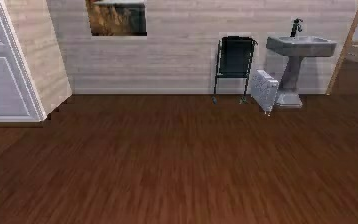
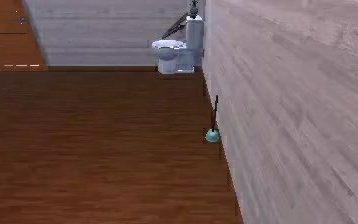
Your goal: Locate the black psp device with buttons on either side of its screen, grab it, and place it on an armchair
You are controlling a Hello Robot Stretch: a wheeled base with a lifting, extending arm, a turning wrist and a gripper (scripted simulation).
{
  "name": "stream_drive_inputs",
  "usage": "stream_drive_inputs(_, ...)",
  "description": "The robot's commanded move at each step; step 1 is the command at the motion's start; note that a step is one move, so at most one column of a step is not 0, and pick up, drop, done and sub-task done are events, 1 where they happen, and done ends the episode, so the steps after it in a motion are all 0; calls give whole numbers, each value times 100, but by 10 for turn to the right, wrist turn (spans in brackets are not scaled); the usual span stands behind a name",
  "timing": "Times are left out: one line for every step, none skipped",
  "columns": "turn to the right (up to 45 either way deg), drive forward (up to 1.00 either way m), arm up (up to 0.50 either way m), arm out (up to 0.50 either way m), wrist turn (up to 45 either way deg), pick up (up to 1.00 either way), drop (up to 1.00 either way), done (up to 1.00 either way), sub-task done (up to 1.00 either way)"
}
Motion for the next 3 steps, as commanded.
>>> stream_drive_inputs(0,10,0,0,0,0,0,0,0)
stream_drive_inputs(-450,0,0,0,0,0,0,0,0)
stream_drive_inputs(-90,0,0,0,0,0,0,0,0)
